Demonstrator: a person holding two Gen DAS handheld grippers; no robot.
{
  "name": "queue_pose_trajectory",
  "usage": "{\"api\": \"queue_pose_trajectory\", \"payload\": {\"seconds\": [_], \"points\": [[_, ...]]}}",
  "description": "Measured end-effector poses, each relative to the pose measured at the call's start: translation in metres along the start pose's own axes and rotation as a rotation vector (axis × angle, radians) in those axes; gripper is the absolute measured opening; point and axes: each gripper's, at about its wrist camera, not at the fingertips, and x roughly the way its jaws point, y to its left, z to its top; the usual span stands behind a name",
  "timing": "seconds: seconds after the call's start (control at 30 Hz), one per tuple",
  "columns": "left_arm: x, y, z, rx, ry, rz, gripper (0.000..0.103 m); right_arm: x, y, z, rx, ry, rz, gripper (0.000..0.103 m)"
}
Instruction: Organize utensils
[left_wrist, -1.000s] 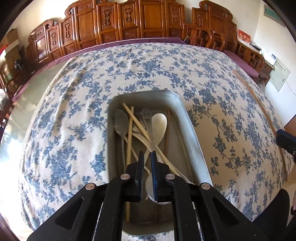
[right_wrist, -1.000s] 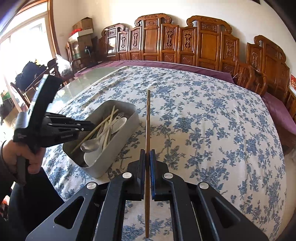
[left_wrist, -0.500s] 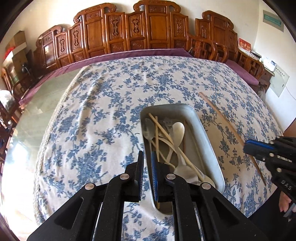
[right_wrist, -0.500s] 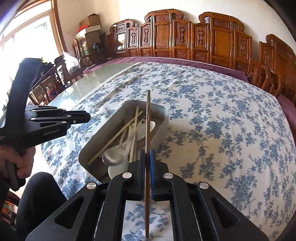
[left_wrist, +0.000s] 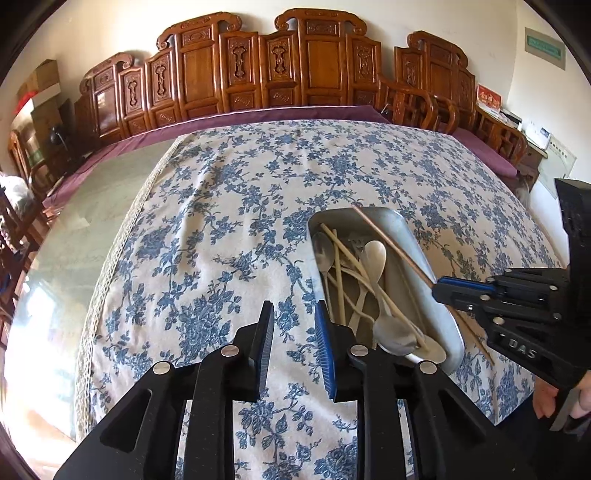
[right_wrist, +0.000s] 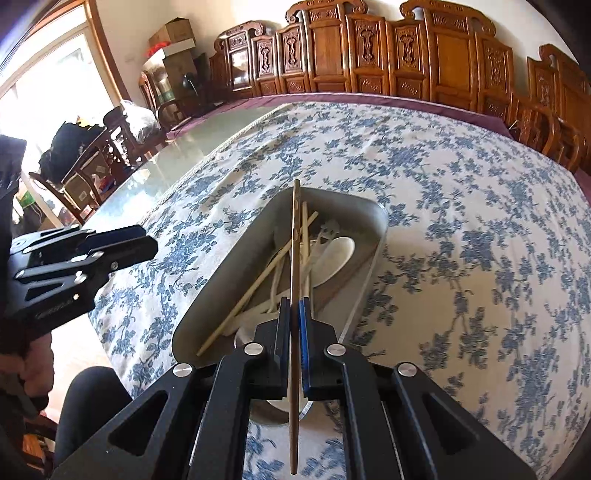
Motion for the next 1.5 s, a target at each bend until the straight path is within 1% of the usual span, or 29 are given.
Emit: {"api": "queue_pose_trajectory", "payload": {"seconds": [0.33,0.57,0.7,0.8,0.87,1.03,1.07,1.13,1.2,1.27,1.3,1.37,1.4,1.43,1.47,1.5], "points": [[0.007,0.01,-0.007,-0.014,0.015,-0.004,0.021,0.029,0.001,0.008,0.103,0.039,0.032,0.006],[0.008,0.016,-0.009,-0.025,0.02,-0.005,0.021,0.042,0.003,0.009,0.149,0.051,0.048,0.006],[0.009,0.017,-0.009,-0.028,0.019,-0.006,0.021,0.044,0.003,0.01,0.154,0.039,0.054,0.006],[0.006,0.017,-0.008,-0.027,0.013,-0.006,0.021,0.043,0.002,0.011,0.149,0.022,0.049,0.01],[0.005,0.016,-0.008,-0.027,0.008,-0.009,0.021,0.039,0.0,0.012,0.136,0.006,0.052,0.01],[-0.003,0.011,-0.005,-0.022,-0.008,-0.015,0.023,0.016,0.0,0.009,0.074,-0.044,0.029,0.01],[-0.004,0.009,-0.005,-0.02,-0.01,-0.016,0.026,0.011,0.001,0.008,0.06,-0.051,0.014,0.01],[-0.009,0.006,-0.004,-0.015,-0.021,-0.019,0.029,-0.007,0.002,0.003,0.021,-0.086,-0.028,0.017],[-0.012,0.002,-0.003,-0.011,-0.027,-0.021,0.031,-0.02,0.001,-0.001,0.011,-0.106,-0.045,0.02],[-0.017,-0.002,-0.002,-0.013,-0.038,-0.026,0.037,-0.036,-0.001,-0.005,0.0,-0.131,-0.071,0.021],[-0.019,-0.004,-0.002,-0.014,-0.041,-0.027,0.038,-0.043,-0.003,-0.007,0.001,-0.144,-0.076,0.022],[-0.025,-0.009,-0.001,-0.019,-0.051,-0.033,0.045,-0.058,-0.007,-0.011,0.009,-0.168,-0.083,0.024],[-0.028,-0.01,-0.001,-0.025,-0.056,-0.033,0.046,-0.065,-0.008,-0.012,0.012,-0.178,-0.087,0.027],[-0.031,-0.012,-0.002,-0.031,-0.06,-0.035,0.05,-0.073,-0.009,-0.015,0.013,-0.191,-0.092,0.033],[-0.035,-0.014,-0.003,-0.035,-0.067,-0.038,0.059,-0.08,-0.01,-0.017,0.012,-0.203,-0.104,0.036],[-0.038,-0.016,-0.003,-0.039,-0.074,-0.04,0.063,-0.087,-0.011,-0.019,0.011,-0.216,-0.116,0.046]]}}
